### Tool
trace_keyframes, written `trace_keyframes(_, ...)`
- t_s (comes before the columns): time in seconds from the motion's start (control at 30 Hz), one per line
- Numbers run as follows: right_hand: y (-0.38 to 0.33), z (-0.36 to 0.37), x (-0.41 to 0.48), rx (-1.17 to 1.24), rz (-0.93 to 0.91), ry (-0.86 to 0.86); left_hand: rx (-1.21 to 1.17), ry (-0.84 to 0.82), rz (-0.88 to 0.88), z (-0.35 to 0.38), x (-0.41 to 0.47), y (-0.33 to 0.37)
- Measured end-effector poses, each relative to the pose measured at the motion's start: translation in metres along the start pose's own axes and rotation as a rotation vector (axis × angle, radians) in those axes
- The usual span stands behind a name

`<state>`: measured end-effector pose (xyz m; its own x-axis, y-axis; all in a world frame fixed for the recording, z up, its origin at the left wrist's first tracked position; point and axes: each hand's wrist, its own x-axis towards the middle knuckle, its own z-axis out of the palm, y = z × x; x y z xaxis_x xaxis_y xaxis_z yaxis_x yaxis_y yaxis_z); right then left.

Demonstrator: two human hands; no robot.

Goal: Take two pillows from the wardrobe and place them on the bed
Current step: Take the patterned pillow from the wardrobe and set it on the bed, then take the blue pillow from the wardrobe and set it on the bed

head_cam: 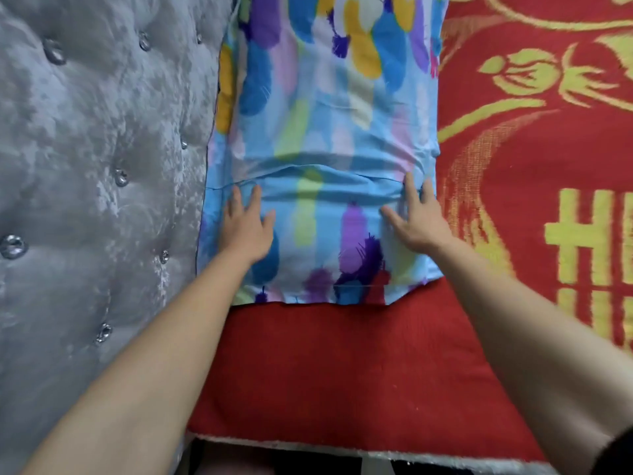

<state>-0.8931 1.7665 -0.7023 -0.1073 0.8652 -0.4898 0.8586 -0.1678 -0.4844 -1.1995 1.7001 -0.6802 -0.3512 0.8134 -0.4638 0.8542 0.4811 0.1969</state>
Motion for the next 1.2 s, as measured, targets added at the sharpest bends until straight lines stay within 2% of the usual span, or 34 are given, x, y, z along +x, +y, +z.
trace_keyframes(0.1,0.012,0.036,-0.039,0.062,0.024,0.082,0.059,0.027,-0.006,0.031,-0.024,-0.007)
trace_keyframes(0.23,0.013,0.057,-0.058,0.027,0.116,0.131,0.074,0.043,-0.033,0.034,-0.032,-0.005)
trace_keyframes(0.4,0.012,0.043,-0.058,0.001,0.105,0.054,0.091,-0.044,-0.026,0.025,-0.039,-0.003)
trace_keyframes(0.5,0.004,0.019,-0.065,-0.133,0.041,0.040,0.085,-0.083,-0.034,0.005,-0.049,0.005)
trace_keyframes(0.63,-0.022,-0.038,-0.074,-0.282,-0.207,0.239,0.159,0.133,0.114,-0.053,-0.071,0.034)
trace_keyframes(0.77,-0.068,-0.123,-0.092,-0.327,-0.366,0.451,0.185,0.372,0.238,-0.140,-0.102,0.076)
trace_keyframes(0.93,-0.111,-0.224,-0.149,-0.306,-0.533,0.604,0.185,0.606,0.253,-0.229,-0.186,0.126)
trace_keyframes(1.2,-0.119,-0.338,-0.270,-0.270,-0.777,0.714,0.220,0.881,0.117,-0.295,-0.378,0.176)
